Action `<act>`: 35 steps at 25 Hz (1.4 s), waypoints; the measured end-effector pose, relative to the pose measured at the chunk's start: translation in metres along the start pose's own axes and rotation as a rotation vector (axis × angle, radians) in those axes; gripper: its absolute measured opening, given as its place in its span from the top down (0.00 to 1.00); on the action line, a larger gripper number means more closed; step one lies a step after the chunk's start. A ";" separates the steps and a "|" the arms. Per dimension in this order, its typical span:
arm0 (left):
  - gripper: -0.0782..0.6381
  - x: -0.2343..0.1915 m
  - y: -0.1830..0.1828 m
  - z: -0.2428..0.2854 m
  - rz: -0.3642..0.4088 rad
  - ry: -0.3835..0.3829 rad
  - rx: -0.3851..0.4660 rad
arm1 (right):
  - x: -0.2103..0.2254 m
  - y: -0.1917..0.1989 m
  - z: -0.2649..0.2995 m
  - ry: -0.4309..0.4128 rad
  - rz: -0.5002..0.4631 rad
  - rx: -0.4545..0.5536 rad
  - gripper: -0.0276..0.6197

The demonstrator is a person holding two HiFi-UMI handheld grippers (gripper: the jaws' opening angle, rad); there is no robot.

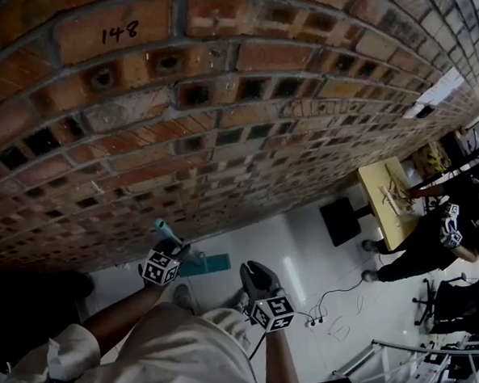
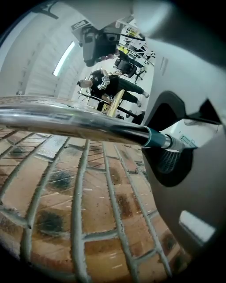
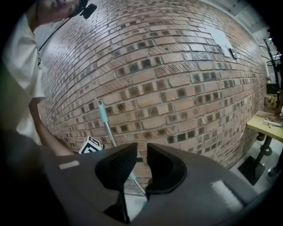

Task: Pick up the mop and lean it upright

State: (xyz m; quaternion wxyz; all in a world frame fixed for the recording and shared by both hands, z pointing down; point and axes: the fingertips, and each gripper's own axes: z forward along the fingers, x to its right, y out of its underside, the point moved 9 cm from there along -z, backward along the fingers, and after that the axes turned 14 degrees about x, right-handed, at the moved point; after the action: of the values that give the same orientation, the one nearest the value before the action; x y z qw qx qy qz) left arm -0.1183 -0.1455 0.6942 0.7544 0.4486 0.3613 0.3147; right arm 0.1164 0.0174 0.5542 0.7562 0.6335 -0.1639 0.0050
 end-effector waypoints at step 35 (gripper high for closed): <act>0.71 0.060 -0.157 -0.133 0.082 -0.026 0.272 | -0.040 -0.067 0.024 -0.152 -0.062 0.137 0.86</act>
State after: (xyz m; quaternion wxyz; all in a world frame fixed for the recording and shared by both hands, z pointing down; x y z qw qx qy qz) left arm -0.1722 -0.0998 0.4919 0.6778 0.5651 0.3723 0.2876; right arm 0.0873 -0.0104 0.4834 0.6962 0.6872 -0.2003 -0.0554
